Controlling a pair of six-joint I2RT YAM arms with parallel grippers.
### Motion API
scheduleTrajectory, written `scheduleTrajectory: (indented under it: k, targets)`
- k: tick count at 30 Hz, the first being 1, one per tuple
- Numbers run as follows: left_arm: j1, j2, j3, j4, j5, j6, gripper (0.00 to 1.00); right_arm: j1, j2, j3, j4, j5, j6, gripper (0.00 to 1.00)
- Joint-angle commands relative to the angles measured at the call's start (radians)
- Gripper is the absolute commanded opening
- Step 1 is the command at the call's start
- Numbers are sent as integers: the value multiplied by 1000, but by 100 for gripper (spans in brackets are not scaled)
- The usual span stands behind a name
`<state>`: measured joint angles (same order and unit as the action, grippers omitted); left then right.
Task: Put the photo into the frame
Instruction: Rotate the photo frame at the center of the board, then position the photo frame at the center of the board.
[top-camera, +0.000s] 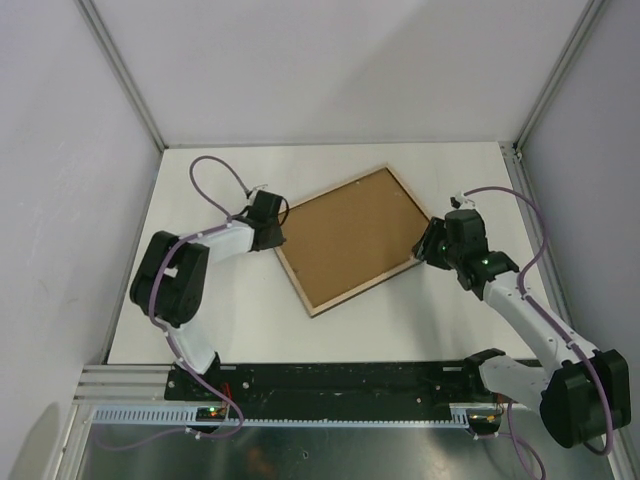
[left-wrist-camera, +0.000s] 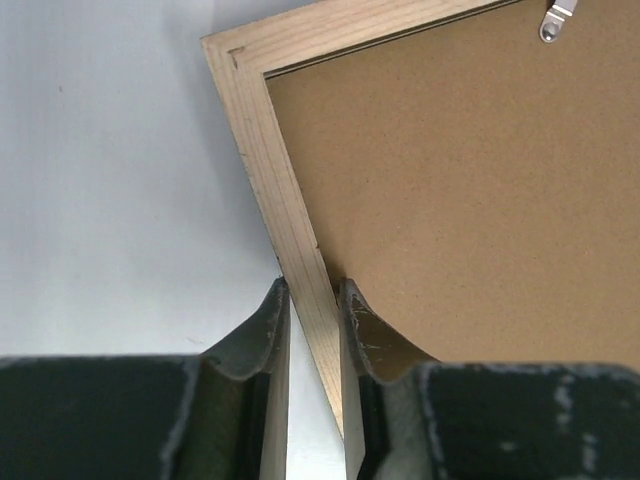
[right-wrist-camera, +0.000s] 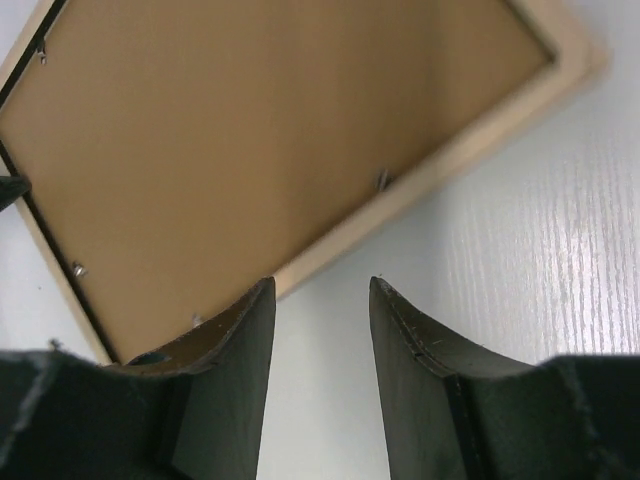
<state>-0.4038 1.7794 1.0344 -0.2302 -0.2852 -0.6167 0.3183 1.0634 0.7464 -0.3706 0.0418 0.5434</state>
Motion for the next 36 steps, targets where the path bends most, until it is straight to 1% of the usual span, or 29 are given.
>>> scheduleTrajectory:
  k: [1,4,7,8,14,17,20,22,27,36]
  targets:
    - [63,-40,-97,44,199,439,0,-5,16,31,22,49,-27,47]
    - [106,-36,-112,74,359,512,0,-5,27,31,9,74,-39,47]
    - [127,-34,-100,80,429,559,0,-7,39,30,-16,108,-62,48]
    - [131,-32,-88,77,427,567,0,-7,41,29,-23,120,-71,49]
    - [134,-9,-52,46,377,564,0,-13,64,-4,-29,143,-97,59]
    - [134,-6,-61,42,351,568,0,-13,76,-36,-18,120,-101,64]
    - [134,-9,-70,43,336,562,0,-11,94,-75,12,75,-101,67]
    - [135,-12,-73,42,318,556,0,-4,116,-88,22,67,-100,68]
    - [134,-21,-67,39,290,546,0,34,177,-95,41,105,-102,68]
    - [134,-28,-59,37,331,561,0,47,317,-83,120,161,-103,63]
